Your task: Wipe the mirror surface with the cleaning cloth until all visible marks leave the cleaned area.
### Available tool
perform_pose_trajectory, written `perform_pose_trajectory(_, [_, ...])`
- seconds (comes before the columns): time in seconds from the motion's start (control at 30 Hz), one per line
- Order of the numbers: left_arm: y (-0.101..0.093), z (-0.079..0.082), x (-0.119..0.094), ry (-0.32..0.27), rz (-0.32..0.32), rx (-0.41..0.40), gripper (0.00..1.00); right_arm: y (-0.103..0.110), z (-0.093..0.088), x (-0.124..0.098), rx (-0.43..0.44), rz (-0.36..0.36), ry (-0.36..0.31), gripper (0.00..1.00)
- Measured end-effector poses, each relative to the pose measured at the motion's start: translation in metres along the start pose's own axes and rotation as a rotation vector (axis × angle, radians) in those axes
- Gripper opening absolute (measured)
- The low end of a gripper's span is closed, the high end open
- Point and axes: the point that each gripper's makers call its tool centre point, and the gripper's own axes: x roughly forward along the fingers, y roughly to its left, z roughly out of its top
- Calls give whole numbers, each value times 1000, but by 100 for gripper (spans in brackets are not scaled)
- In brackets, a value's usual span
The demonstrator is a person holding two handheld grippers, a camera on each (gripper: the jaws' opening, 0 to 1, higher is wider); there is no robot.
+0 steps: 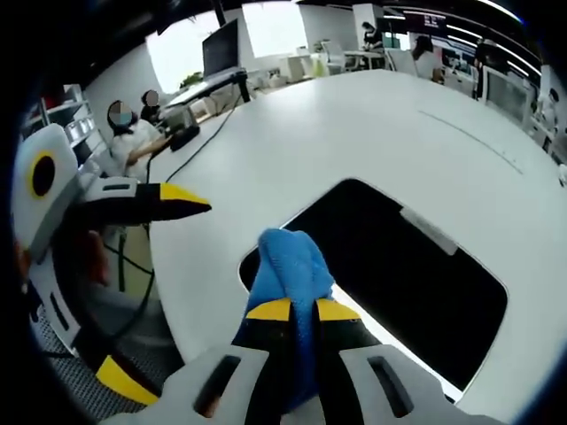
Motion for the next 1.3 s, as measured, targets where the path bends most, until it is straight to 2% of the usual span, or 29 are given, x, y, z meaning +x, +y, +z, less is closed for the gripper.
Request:
perform_pose_trajectory(0.4, [0,1,0,-3,-2,3,99,8,-6,-3,-7,14,-1,3])
perform_pose_trajectory(1.3, [3,2,-1,-12,11,-17,99,8,-6,-4,-47,36,-3,3])
